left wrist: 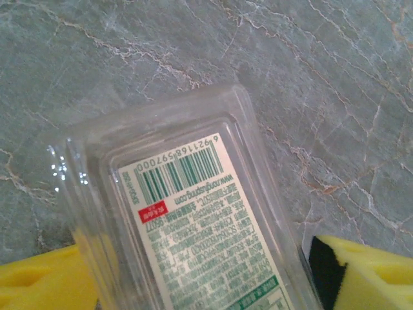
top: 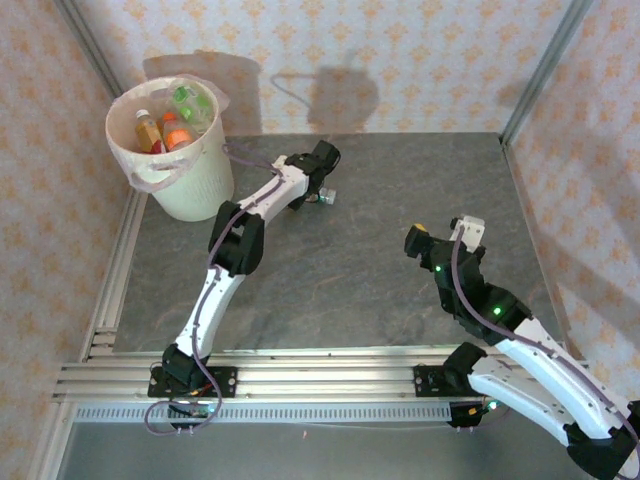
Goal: Put the plastic bottles in the bin
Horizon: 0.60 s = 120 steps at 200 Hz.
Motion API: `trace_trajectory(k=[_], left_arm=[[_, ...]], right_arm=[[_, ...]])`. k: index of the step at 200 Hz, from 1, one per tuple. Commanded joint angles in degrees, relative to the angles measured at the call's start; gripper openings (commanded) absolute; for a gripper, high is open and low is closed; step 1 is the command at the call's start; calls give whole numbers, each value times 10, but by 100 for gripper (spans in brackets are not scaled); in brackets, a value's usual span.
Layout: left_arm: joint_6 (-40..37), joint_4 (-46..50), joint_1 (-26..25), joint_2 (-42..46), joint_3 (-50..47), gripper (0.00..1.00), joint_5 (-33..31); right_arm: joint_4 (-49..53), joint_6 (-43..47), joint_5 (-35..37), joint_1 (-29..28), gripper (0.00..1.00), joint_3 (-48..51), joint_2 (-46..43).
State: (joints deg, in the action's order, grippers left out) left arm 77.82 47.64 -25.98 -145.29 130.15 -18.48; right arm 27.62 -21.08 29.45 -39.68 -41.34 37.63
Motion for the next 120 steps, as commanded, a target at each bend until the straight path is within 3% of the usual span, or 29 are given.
trace_trajectory(k=[1, 18, 83, 120], left_arm=[[-47, -18, 2, 42, -55, 73, -27], [-67, -36, 2, 62, -85, 66, -28], [-200, -141, 0, 163, -231, 60, -3], [-303, -225, -5, 286, -376, 55, 59]], right_arm=[[18, -11, 22, 2, 99, 9, -4], [12, -13, 21, 2, 99, 13, -4], [-19, -10, 11, 2, 99, 25, 6], [-155, 67, -89, 2, 99, 75, 3]])
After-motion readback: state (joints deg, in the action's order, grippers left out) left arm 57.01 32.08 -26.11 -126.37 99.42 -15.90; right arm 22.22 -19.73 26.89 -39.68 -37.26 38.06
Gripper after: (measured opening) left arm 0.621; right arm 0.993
